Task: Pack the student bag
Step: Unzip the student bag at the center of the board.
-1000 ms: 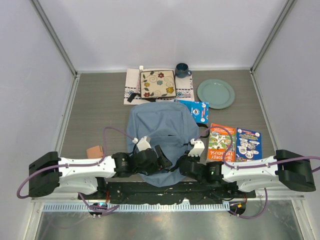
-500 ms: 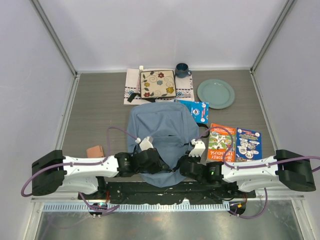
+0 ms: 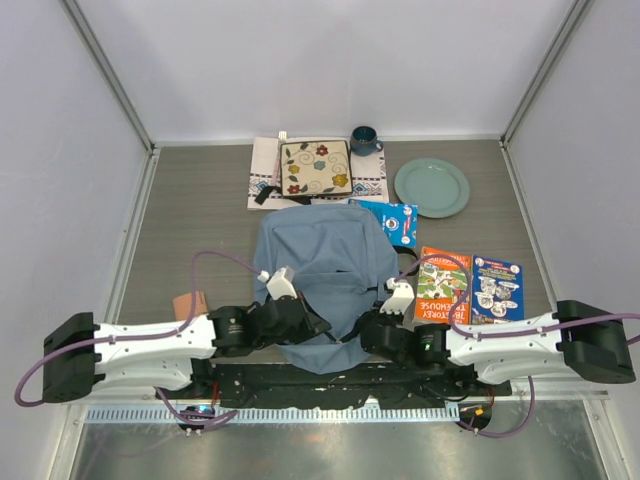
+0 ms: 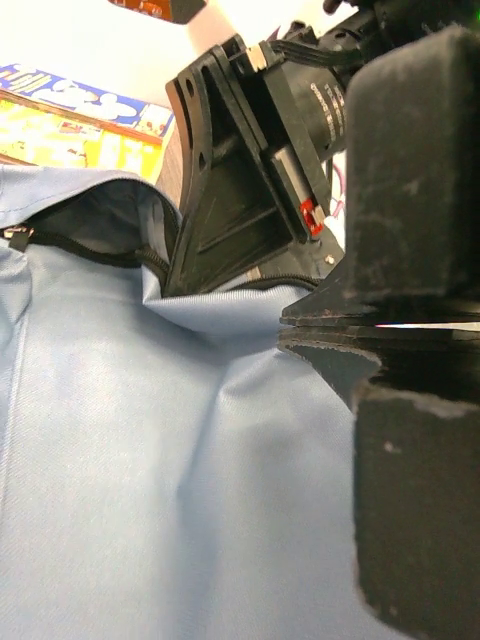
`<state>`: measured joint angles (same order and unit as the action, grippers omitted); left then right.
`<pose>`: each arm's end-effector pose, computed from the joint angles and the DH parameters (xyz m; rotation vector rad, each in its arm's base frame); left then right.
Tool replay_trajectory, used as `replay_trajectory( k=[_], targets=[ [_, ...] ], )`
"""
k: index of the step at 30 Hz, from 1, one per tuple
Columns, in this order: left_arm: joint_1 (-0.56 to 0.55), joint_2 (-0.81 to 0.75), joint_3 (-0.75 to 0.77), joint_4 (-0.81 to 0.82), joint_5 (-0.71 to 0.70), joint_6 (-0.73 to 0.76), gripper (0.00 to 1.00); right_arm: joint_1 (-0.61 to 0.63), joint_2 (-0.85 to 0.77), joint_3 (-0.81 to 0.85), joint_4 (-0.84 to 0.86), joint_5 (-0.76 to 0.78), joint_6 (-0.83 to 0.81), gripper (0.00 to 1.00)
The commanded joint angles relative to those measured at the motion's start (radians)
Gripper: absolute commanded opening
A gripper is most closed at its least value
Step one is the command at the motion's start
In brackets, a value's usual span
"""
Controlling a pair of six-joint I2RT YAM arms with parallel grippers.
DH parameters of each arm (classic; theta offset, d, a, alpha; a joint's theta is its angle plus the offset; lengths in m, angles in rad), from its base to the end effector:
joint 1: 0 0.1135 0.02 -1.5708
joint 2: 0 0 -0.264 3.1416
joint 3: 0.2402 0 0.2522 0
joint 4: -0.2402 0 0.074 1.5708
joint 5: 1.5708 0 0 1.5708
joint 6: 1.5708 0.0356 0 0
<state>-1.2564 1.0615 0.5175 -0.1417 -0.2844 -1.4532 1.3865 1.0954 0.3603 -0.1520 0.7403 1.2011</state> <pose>0.0762 -0.2020 0.2001 -0.4110 2.4509 -1.0716 0.0574 0.1769 0.1507 0.0992 2.2271 0.5215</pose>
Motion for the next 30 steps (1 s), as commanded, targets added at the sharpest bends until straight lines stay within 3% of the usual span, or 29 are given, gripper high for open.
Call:
replay_trajectory(
  k=[1, 10, 21, 22, 25, 26, 28, 30],
  targets=[
    [-0.001, -0.093, 0.055, -0.204, -0.136, 0.068, 0.0, -0.021, -0.048, 0.028, -0.063, 0.11, 0.026, 0.01],
    [0.0, -0.31, 0.033, -0.43, -0.219, 0.12, 0.0, -0.182, -0.187, 0.029, -0.078, 0.057, -0.073, 0.01],
    [-0.001, -0.367, 0.022, -0.454, -0.26, 0.177, 0.0, -0.291, -0.189, 0.063, -0.075, -0.05, -0.222, 0.01],
    [-0.001, -0.357, 0.024, -0.411, -0.248, 0.197, 0.0, -0.293, -0.189, 0.093, -0.096, -0.071, -0.23, 0.04],
    [-0.003, -0.299, 0.041, -0.333, -0.205, 0.22, 0.0, -0.293, -0.227, 0.175, -0.237, -0.146, -0.218, 0.33],
    [-0.001, -0.269, 0.055, -0.314, -0.2, 0.235, 0.0, -0.293, -0.262, 0.196, -0.285, -0.157, -0.187, 0.52],
    [-0.003, -0.236, 0.068, -0.277, -0.191, 0.246, 0.0, -0.293, -0.307, 0.261, -0.435, -0.167, -0.152, 0.69],
    [-0.003, -0.203, 0.084, -0.234, -0.182, 0.269, 0.0, -0.293, -0.375, 0.302, -0.571, -0.163, -0.095, 0.73]
  ],
)
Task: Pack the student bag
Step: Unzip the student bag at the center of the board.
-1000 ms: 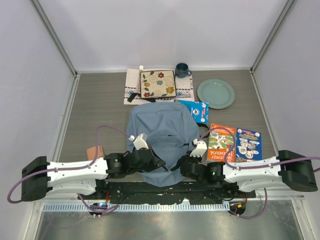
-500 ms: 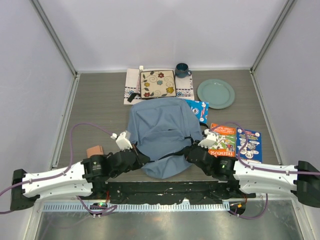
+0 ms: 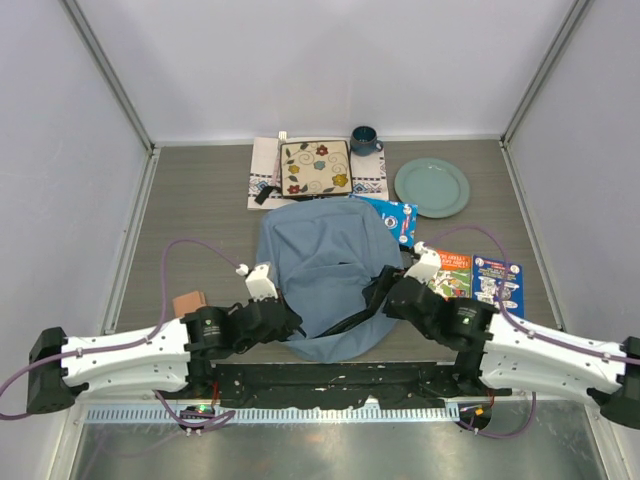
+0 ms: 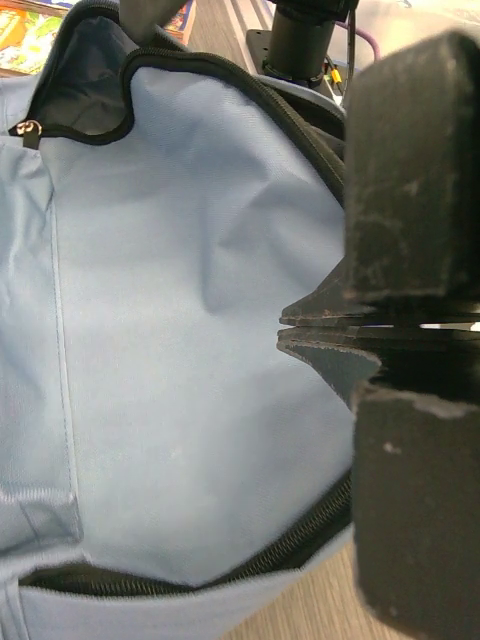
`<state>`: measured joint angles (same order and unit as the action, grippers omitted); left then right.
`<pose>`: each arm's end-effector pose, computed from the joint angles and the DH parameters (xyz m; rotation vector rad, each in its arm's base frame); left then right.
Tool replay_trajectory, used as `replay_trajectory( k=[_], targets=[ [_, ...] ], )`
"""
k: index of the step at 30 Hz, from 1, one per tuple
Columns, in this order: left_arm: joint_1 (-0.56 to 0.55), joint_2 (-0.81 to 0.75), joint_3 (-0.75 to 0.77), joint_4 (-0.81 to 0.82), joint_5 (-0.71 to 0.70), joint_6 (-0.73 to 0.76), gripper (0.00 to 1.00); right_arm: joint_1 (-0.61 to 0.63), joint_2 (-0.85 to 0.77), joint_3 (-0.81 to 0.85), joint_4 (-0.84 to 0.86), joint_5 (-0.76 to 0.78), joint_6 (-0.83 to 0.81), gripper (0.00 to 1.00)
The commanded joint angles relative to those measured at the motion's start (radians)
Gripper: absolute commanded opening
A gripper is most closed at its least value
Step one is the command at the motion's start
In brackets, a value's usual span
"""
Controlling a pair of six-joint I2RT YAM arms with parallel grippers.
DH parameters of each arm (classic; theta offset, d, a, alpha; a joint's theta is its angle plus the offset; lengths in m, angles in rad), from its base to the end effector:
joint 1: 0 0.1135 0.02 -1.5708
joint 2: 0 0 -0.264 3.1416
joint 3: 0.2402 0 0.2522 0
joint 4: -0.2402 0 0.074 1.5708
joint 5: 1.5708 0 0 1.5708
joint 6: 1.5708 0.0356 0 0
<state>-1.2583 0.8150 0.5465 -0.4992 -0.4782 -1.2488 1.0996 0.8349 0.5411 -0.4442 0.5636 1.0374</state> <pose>0.0669 -0.1539 0.2251 -0.2315 2.3452 -0.7674 0.0949 0.1443 0.2256 0.2143 2.2198 0.5492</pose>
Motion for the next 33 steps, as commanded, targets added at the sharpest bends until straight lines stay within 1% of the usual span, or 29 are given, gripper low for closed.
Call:
replay_trajectory(
  k=[1, 3, 4, 5, 6, 7, 8, 9, 10, 11, 12, 13, 15, 17, 18, 19, 20, 22, 24, 25, 27, 30, 33],
  targets=[
    [-0.001, 0.052, 0.061, 0.135, 0.018, 0.069, 0.0, -0.006, -0.137, 0.156, -0.315, 0.006, 0.085, 0.74],
    [-0.001, 0.075, 0.067, 0.171, 0.041, 0.083, 0.0, -0.006, -0.205, 0.178, -0.359, -0.025, 0.156, 0.74],
    [0.0, 0.081, 0.07, 0.18, 0.049, 0.087, 0.0, -0.006, -0.226, 0.172, -0.349, -0.084, 0.183, 0.74],
    [-0.001, 0.082, 0.07, 0.186, 0.058, 0.091, 0.0, -0.006, -0.236, 0.168, -0.338, -0.109, 0.214, 0.74],
    [-0.001, 0.087, 0.07, 0.197, 0.059, 0.103, 0.0, -0.006, -0.247, 0.158, -0.314, -0.143, 0.286, 0.74],
    [-0.001, 0.085, 0.073, 0.198, 0.058, 0.107, 0.0, -0.006, -0.244, 0.139, -0.295, -0.178, 0.315, 0.74],
    [0.0, 0.082, 0.076, 0.199, 0.058, 0.114, 0.0, -0.004, -0.237, 0.129, -0.278, -0.247, 0.34, 0.74],
    [-0.001, 0.081, 0.076, 0.199, 0.055, 0.124, 0.0, -0.004, -0.224, 0.119, -0.233, -0.287, 0.404, 0.74],
    [-0.001, 0.073, 0.078, 0.199, 0.053, 0.127, 0.0, -0.004, -0.202, 0.087, -0.199, -0.325, 0.433, 0.74],
    [-0.001, 0.07, 0.076, 0.2, 0.052, 0.13, 0.0, -0.004, -0.186, 0.073, -0.17, -0.4, 0.473, 0.74],
    [-0.001, 0.066, 0.076, 0.202, 0.049, 0.134, 0.0, -0.001, -0.175, 0.057, -0.11, -0.428, 0.512, 0.74],
    [-0.001, 0.058, 0.075, 0.203, 0.047, 0.138, 0.0, 0.005, -0.157, 0.031, -0.087, -0.454, 0.597, 0.74],
    [0.0, 0.052, 0.07, 0.22, 0.043, 0.144, 0.0, 0.035, -0.149, 0.028, -0.062, -0.456, 0.65, 0.74],
    [-0.001, 0.049, 0.07, 0.222, 0.041, 0.157, 0.0, 0.077, -0.143, 0.062, -0.079, -0.407, 0.714, 0.74],
    [-0.001, 0.049, 0.07, 0.22, 0.041, 0.16, 0.0, 0.109, -0.138, 0.074, -0.114, -0.359, 0.751, 0.75],
    [-0.001, 0.047, 0.069, 0.218, 0.041, 0.161, 0.0, 0.12, -0.134, 0.086, -0.122, -0.354, 0.789, 0.76],
    [-0.001, 0.052, 0.069, 0.218, 0.043, 0.163, 0.0, 0.123, -0.117, 0.082, -0.12, -0.364, 0.865, 0.76],
    [-0.001, 0.053, 0.066, 0.22, 0.047, 0.164, 0.0, 0.125, -0.097, 0.066, -0.096, -0.41, 0.935, 0.76],
    [-0.001, 0.058, 0.066, 0.222, 0.049, 0.169, 0.0, 0.129, -0.054, 0.062, -0.038, -0.429, 0.964, 0.76],
    [-0.001, 0.056, 0.067, 0.222, 0.049, 0.17, 0.0, 0.131, -0.034, 0.071, -0.044, -0.448, 0.977, 0.76],
    [0.0, 0.052, 0.066, 0.221, 0.05, 0.178, 0.0, 0.131, 0.006, 0.077, -0.056, -0.453, 1.013, 0.76],
    [0.0, 0.052, 0.067, 0.223, 0.047, 0.19, 0.0, 0.131, 0.026, 0.054, 0.022, -0.435, 1.065, 0.76],
    [-0.001, 0.055, 0.07, 0.223, 0.053, 0.192, 0.0, 0.131, 0.053, 0.049, 0.026, -0.403, 1.127, 0.76]
  ],
)
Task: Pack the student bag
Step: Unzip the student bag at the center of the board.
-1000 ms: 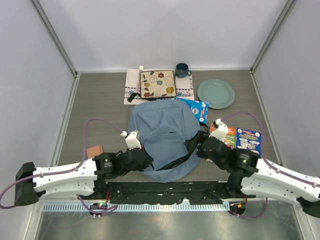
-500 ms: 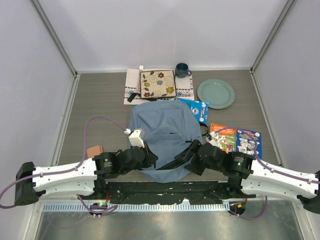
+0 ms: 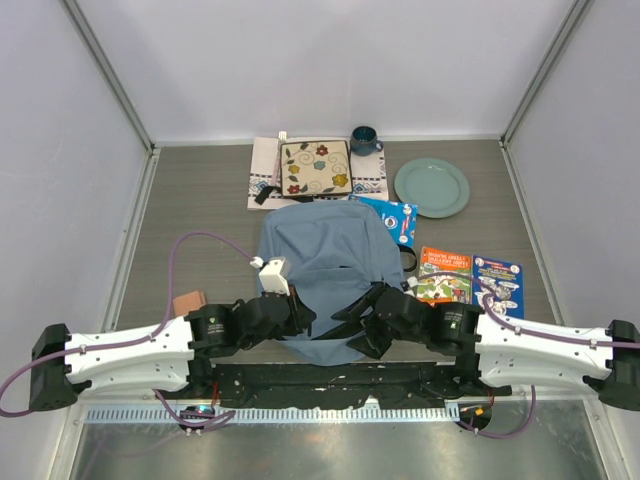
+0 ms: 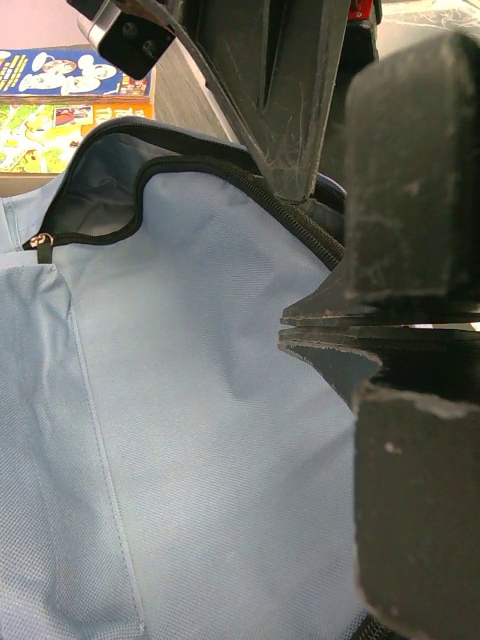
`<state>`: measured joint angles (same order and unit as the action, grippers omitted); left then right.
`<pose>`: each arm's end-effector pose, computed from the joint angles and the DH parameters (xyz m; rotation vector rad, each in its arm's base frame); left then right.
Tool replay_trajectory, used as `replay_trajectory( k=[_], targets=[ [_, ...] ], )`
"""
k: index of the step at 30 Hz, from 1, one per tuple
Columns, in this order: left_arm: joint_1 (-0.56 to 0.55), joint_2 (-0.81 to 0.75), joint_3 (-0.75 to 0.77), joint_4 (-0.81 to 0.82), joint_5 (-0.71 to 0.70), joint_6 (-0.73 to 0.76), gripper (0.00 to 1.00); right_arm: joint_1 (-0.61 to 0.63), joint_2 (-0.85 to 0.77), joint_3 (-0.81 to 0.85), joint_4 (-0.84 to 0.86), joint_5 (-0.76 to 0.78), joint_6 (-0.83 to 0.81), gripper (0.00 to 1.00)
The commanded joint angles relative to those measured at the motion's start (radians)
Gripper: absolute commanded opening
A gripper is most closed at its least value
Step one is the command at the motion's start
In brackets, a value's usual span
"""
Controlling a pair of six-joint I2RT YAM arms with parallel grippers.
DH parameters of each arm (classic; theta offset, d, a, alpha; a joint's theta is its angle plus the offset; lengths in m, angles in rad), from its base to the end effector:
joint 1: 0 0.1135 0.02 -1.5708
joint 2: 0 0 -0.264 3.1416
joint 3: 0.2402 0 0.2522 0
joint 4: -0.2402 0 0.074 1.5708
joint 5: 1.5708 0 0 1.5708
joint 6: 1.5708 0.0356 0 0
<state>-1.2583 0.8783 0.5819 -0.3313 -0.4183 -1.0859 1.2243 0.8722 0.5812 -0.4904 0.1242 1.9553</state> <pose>0.0720 -0.1759 0.2400 -0.0492 2.2777 -0.8777 0.0652 0.1675 0.2259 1.0707 2.5945 1.1719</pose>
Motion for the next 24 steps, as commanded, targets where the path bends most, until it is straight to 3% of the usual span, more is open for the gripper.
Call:
replay_trajectory(
  k=[1, 3, 5, 9, 11, 12, 16, 24],
  targets=[
    [-0.001, -0.01, 0.035, 0.057, -0.004, 0.029, 0.0, 0.006, 0.025, 0.006, 0.07, 0.048, 0.221, 0.75],
    [-0.001, -0.01, 0.035, 0.058, -0.004, 0.032, 0.0, 0.006, 0.031, -0.003, 0.09, 0.08, 0.237, 0.72],
    [0.0, -0.015, 0.033, 0.06, -0.004, 0.037, 0.0, 0.006, 0.03, -0.04, 0.121, 0.078, 0.281, 0.6],
    [-0.001, -0.022, 0.032, 0.051, -0.01, 0.047, 0.0, 0.006, 0.017, -0.113, 0.187, 0.071, 0.306, 0.23],
    [-0.001, -0.033, 0.032, 0.038, -0.013, 0.053, 0.0, 0.006, -0.005, -0.145, 0.184, 0.071, 0.31, 0.13],
    [-0.001, -0.038, 0.027, 0.035, -0.013, 0.054, 0.0, 0.006, -0.015, -0.158, 0.185, 0.074, 0.31, 0.01],
    [-0.001, -0.071, 0.026, -0.035, -0.048, 0.052, 0.0, 0.006, -0.102, -0.224, 0.164, 0.113, 0.281, 0.01],
    [0.0, -0.168, 0.05, -0.438, -0.283, -0.057, 0.0, 0.006, -0.335, -0.331, -0.076, 0.189, 0.226, 0.01]
  ],
)
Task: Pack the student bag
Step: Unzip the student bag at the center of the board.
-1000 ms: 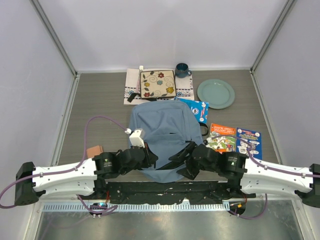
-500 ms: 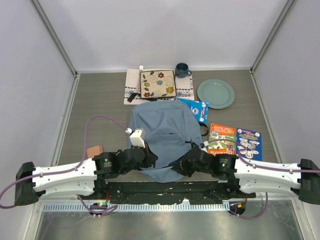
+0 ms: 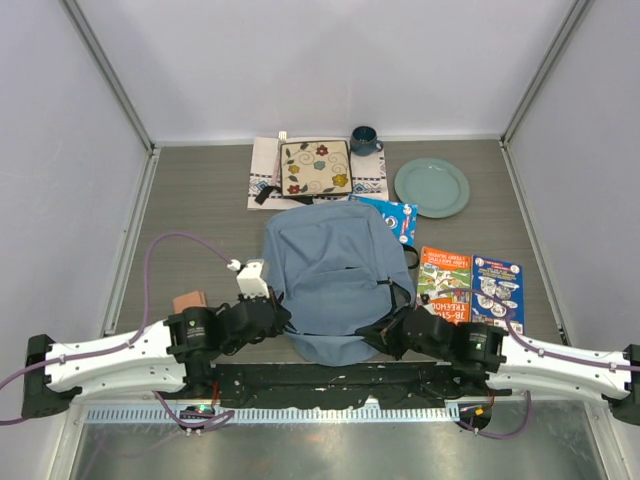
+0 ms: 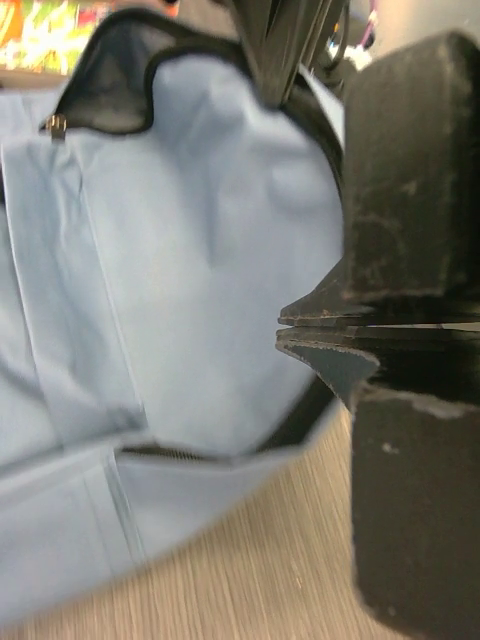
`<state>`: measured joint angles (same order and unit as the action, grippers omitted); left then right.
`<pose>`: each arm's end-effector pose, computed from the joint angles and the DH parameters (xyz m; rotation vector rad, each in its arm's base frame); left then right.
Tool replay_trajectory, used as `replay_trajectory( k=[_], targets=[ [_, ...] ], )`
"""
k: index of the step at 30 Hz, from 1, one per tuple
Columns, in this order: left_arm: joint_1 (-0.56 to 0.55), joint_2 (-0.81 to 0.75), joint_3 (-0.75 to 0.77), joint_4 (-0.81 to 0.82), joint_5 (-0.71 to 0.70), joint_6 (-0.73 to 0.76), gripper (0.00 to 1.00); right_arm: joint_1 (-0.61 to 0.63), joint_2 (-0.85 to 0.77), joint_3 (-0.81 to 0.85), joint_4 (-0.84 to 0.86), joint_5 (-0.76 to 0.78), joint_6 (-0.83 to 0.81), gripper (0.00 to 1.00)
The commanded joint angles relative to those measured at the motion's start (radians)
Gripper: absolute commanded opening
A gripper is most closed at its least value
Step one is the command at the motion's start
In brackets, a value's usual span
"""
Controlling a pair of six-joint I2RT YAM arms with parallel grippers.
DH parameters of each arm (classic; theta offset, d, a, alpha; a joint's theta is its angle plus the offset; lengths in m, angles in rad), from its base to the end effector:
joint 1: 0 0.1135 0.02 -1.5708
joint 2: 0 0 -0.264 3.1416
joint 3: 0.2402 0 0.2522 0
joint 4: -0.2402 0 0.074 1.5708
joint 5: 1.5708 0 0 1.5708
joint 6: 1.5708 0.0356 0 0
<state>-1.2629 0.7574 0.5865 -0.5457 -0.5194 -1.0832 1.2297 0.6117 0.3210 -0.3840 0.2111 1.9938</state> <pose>0.0650 -0.1460 0.2434 -0.0693 2.2717 -0.7145 0.0541 0.1301 0.1844 1.1280 2.4406 1.3012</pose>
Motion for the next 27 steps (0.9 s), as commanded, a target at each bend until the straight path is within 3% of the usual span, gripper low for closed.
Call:
replay_trajectory(
  k=[1, 9, 17, 27],
  targets=[
    [0.008, -0.053, 0.047, -0.247, -0.191, -0.07, 0.0, 0.001, -0.122, -0.085, -0.188, 0.1, 0.188, 0.01],
    [0.017, -0.041, 0.078, -0.394, -0.266, -0.138, 0.0, 0.001, -0.228, -0.139, -0.236, 0.125, 0.142, 0.01],
    [0.091, 0.006, 0.153, -0.439, -0.395, -0.098, 0.0, 0.001, -0.208, -0.062, -0.285, 0.211, -0.252, 0.01],
    [0.226, 0.053, 0.174, -0.332, -0.403, 0.041, 0.0, 0.005, -0.05, 0.044, -0.273, 0.214, -0.621, 0.01]
  ],
)
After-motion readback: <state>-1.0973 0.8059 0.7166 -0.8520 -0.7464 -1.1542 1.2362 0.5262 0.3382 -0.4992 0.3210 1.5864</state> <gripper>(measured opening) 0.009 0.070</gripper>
